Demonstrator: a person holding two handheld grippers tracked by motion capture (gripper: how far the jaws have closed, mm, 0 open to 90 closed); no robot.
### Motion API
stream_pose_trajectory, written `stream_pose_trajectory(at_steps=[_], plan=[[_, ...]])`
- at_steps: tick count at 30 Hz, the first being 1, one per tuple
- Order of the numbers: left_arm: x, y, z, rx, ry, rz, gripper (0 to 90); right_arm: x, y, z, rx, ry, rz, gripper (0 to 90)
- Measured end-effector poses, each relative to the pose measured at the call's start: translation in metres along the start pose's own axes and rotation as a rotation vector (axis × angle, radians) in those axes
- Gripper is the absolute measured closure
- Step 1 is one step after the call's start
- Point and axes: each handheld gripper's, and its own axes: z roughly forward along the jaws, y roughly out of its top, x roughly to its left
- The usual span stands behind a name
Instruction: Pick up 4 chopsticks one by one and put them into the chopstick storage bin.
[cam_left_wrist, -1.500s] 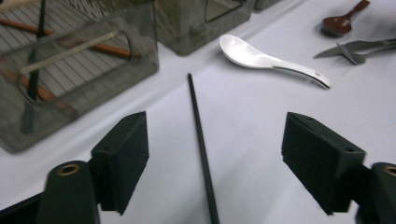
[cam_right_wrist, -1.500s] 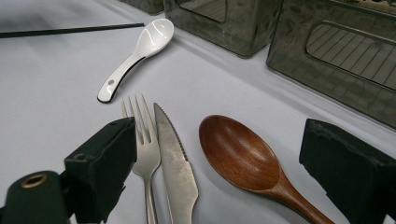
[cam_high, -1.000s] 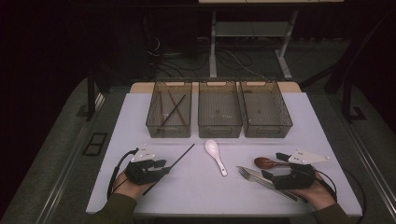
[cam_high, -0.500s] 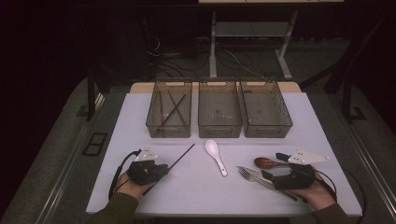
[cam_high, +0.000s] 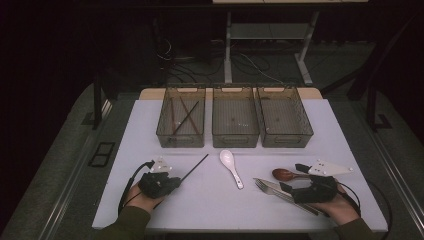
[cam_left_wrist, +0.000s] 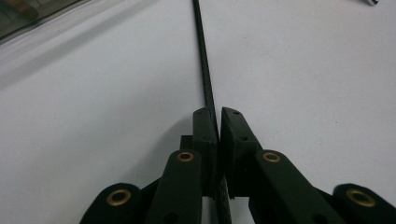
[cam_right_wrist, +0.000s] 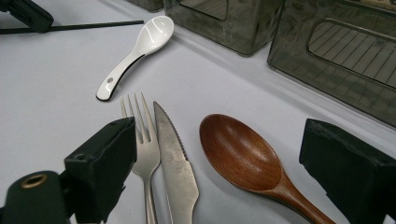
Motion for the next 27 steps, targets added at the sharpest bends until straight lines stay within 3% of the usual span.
stream_pose_trajectory(at_steps=[11,27], plan=[[0.003,0.002,-0.001,0.005,-0.017,-0.013,85.7,0.0,0.0,0.0,-0.001,0.003,0.0,11.4],[0.002,0.009,-0.02,-0.083,-0.059,-0.015,85.7,-0.002,0.0,-0.001,-0.006,0.003,0.0,11.4]])
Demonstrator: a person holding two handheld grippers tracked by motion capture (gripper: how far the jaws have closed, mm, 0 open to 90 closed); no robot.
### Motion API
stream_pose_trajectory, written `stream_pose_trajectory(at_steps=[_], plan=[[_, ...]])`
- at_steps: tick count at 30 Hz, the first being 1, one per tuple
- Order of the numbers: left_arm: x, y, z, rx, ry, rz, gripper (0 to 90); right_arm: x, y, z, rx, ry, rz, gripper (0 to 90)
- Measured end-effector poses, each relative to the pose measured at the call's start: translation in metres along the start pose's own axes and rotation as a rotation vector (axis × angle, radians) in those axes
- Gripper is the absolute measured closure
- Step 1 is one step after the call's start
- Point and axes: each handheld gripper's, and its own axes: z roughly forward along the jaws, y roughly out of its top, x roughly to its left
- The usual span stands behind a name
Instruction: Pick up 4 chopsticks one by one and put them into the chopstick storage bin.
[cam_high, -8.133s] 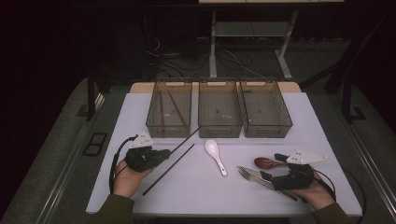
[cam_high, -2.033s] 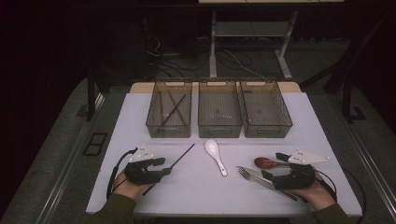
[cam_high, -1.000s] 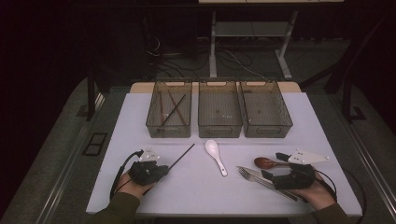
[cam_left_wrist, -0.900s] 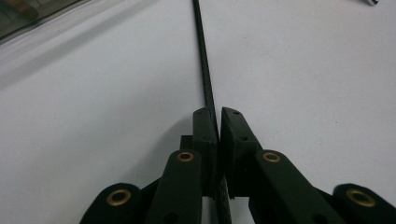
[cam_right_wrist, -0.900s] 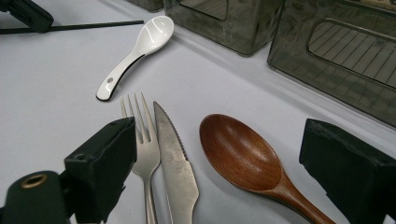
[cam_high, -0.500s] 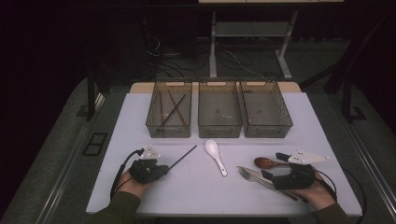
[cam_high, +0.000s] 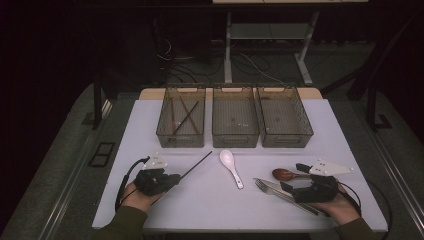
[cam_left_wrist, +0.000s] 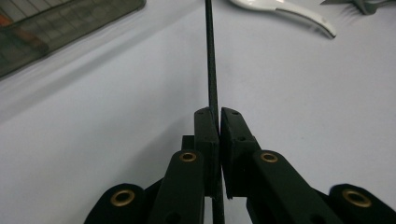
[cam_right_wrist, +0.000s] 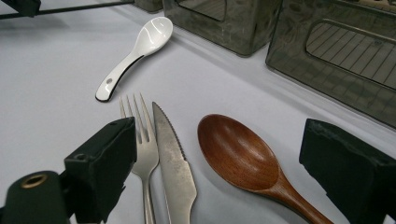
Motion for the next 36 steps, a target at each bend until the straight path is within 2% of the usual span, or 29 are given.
stream_pose_trajectory(at_steps=[12,26,36], plan=[[0.002,0.011,-0.009,-0.061,-0.014,0.002,85.7,0.001,0.0,0.001,0.006,0.001,0.003,11.4],[0.013,0.033,-0.015,-0.132,-0.011,-0.001,85.7,0.001,0.0,0.002,0.009,0.001,0.004,11.3],[0.034,0.054,-0.01,-0.172,0.023,-0.019,85.7,0.001,0.0,0.003,0.012,-0.001,0.01,11.4]])
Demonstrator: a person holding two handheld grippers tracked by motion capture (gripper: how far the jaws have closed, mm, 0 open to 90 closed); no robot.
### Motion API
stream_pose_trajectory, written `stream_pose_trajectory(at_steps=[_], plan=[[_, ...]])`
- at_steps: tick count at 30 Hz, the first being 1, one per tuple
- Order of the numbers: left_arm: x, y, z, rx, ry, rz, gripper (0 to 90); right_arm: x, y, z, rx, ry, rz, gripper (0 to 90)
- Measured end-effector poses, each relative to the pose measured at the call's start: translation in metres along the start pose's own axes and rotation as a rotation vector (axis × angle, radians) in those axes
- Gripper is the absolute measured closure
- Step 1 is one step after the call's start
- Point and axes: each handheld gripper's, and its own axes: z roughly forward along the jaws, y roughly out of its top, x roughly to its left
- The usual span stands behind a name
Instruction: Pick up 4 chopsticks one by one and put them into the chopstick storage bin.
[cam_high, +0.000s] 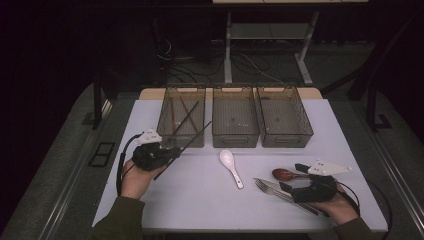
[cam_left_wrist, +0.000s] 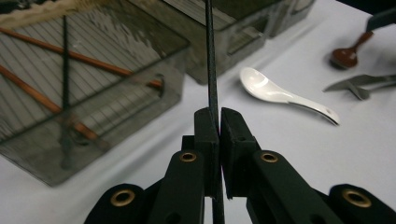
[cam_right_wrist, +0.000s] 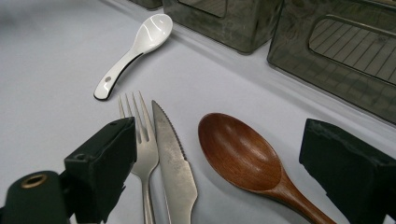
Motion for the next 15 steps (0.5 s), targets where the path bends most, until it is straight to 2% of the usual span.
stream_pose_trajectory(at_steps=[5,15], plan=[[0.013,0.013,0.008,-0.028,0.013,-0.015,85.7,0.0,0.0,0.0,0.0,0.001,-0.002,11.4],[0.033,0.042,0.022,-0.048,0.034,-0.027,85.7,-0.001,-0.001,-0.001,-0.005,-0.001,0.005,11.4]])
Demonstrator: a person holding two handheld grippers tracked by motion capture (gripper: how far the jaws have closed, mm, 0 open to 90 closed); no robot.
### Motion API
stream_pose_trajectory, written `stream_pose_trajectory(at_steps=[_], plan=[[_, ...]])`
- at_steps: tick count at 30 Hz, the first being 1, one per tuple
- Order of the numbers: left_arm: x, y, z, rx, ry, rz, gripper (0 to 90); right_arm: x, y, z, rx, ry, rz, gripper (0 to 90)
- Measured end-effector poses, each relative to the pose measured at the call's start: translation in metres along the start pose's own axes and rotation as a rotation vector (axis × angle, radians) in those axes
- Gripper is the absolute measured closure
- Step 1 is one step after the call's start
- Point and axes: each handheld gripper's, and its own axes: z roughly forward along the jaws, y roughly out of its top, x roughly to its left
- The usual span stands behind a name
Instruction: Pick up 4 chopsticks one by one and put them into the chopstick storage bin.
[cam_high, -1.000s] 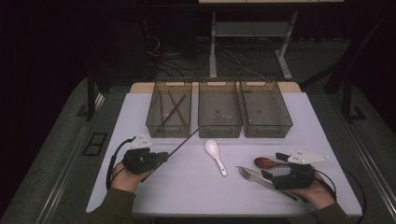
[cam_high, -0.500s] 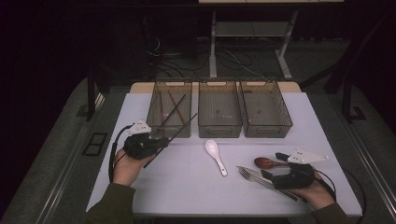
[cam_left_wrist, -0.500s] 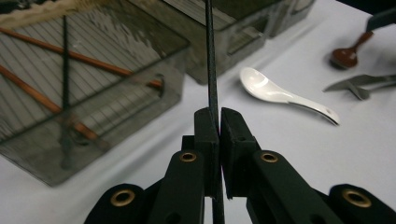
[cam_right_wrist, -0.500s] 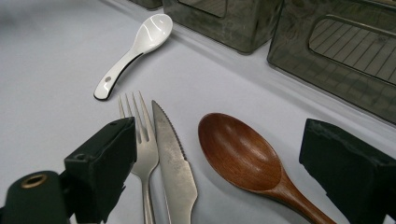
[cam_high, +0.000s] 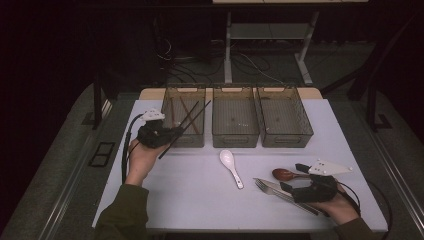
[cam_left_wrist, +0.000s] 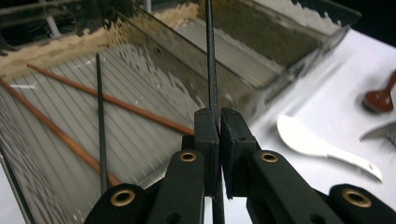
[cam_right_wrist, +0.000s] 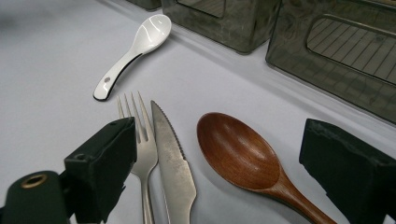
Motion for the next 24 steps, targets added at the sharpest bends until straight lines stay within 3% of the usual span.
stream_pose_trajectory(at_steps=[10,15,21,24], plan=[[0.039,0.027,0.015,-0.044,0.063,-0.058,85.7,0.001,0.001,0.001,-0.003,0.008,-0.007,11.4],[0.051,0.031,0.028,-0.026,0.117,-0.062,85.7,0.0,0.001,0.0,-0.008,0.009,-0.004,11.4],[0.062,0.032,0.041,0.002,0.148,-0.073,85.7,0.0,0.001,0.0,-0.01,0.014,-0.003,11.4],[0.065,0.031,0.046,0.033,0.166,-0.059,85.7,0.001,0.001,0.0,-0.011,0.016,-0.002,11.4]])
